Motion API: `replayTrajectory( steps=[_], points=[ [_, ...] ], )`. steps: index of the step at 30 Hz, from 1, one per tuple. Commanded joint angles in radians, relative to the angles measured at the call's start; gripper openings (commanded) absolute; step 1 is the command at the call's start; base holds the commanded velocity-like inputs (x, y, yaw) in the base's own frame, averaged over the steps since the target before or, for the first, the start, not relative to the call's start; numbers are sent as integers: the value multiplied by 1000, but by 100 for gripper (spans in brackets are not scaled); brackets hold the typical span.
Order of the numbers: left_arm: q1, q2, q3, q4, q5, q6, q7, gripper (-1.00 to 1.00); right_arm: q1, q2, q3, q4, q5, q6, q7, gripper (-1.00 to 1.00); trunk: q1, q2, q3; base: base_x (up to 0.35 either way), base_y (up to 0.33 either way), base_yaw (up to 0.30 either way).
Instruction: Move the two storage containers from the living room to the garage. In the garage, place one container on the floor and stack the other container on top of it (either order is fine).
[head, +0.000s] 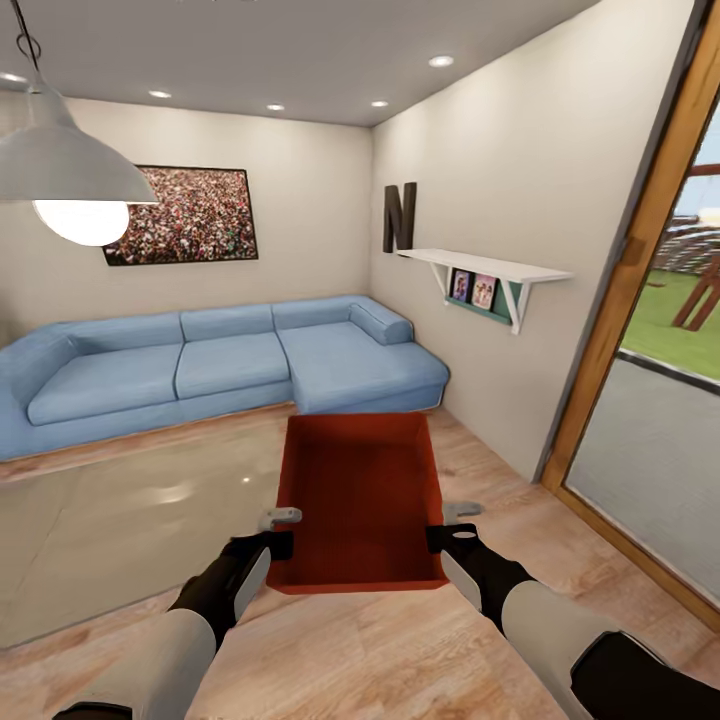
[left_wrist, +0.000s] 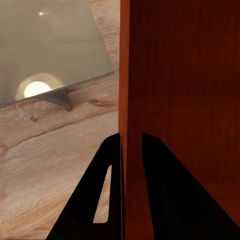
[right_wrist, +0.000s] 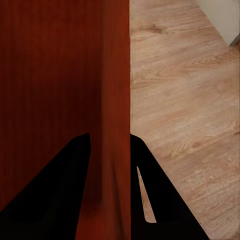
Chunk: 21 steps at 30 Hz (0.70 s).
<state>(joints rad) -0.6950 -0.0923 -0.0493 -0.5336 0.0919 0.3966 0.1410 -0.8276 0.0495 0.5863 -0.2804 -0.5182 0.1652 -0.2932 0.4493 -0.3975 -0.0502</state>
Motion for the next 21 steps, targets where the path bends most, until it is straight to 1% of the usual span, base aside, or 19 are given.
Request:
replayTrajectory(
  steps=[1, 21],
  points=[
    [-1, 2, 5, -3, -23, 8, 28, -100, -1, -7, 6, 9, 4, 7, -11, -100, 1, -2, -2, 0, 0, 300],
    [-1, 2, 5, -3, -23, 8, 28, -100, -1, -7, 6, 9, 4, 8, -11, -100, 1, -2, -2, 0, 0, 300]
  ],
)
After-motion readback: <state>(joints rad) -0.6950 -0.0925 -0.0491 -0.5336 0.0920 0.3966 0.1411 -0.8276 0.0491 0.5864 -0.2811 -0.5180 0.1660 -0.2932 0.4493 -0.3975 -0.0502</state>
